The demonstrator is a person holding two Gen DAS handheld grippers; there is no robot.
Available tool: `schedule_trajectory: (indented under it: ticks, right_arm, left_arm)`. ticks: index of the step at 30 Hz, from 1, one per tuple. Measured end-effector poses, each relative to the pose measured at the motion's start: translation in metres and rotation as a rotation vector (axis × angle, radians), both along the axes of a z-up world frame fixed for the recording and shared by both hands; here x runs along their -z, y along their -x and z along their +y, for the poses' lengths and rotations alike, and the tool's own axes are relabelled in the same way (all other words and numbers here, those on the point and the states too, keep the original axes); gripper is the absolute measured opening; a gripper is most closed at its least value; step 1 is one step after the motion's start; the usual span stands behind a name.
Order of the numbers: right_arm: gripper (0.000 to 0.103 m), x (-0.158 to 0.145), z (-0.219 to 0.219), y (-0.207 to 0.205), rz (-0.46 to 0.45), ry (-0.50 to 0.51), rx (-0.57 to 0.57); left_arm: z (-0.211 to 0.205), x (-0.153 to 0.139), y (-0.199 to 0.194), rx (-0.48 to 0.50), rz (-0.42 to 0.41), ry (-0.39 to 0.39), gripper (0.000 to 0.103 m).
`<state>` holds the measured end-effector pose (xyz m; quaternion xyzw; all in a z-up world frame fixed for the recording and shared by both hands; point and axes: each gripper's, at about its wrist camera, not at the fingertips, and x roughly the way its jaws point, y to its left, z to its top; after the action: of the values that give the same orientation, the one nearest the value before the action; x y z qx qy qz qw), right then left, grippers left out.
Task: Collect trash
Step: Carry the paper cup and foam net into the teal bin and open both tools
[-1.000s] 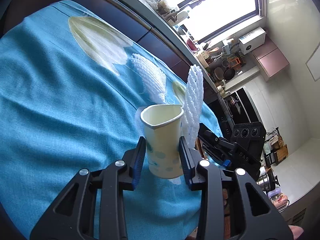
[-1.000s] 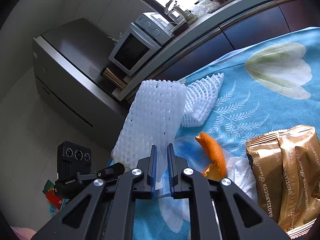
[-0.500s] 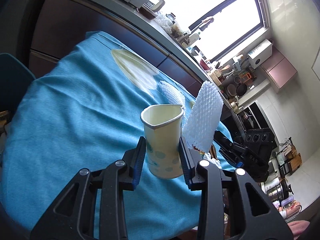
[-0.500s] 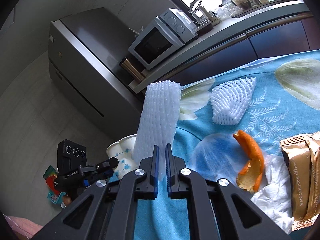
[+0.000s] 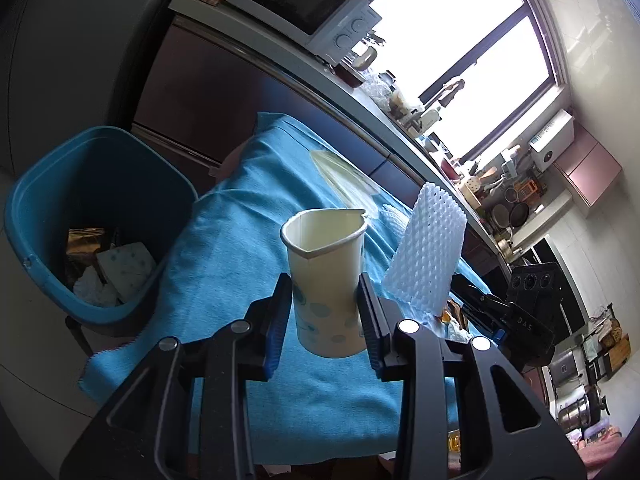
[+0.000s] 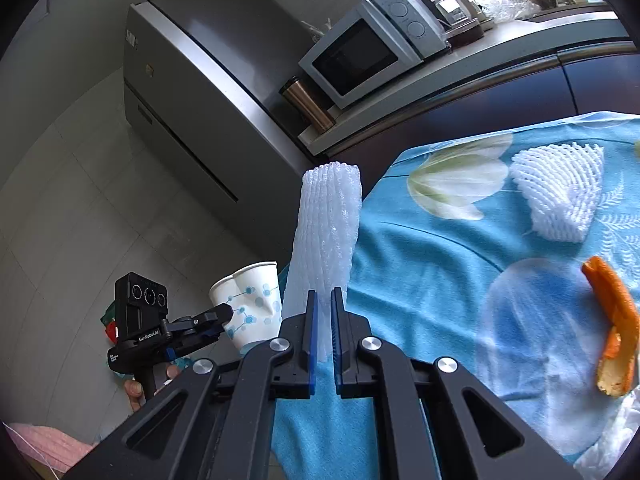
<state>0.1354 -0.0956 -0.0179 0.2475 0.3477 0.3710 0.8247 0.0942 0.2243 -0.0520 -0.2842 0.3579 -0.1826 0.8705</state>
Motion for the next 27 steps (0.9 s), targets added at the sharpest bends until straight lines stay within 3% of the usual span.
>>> schedule_trajectory:
  ticks: [14, 27]
  right_arm:
    - [0.005, 0.003, 0.074, -0.032, 0.013, 0.019, -0.166]
    - [0.005, 0.004, 0.117, -0.045, 0.01, 0.053, -0.248]
  left_arm:
    - [0.06, -0.015, 0.027, -0.145, -0.008, -0.061, 0.033]
    - [0.094, -0.012, 0.034, -0.236, 0.005, -0.089, 0.033]
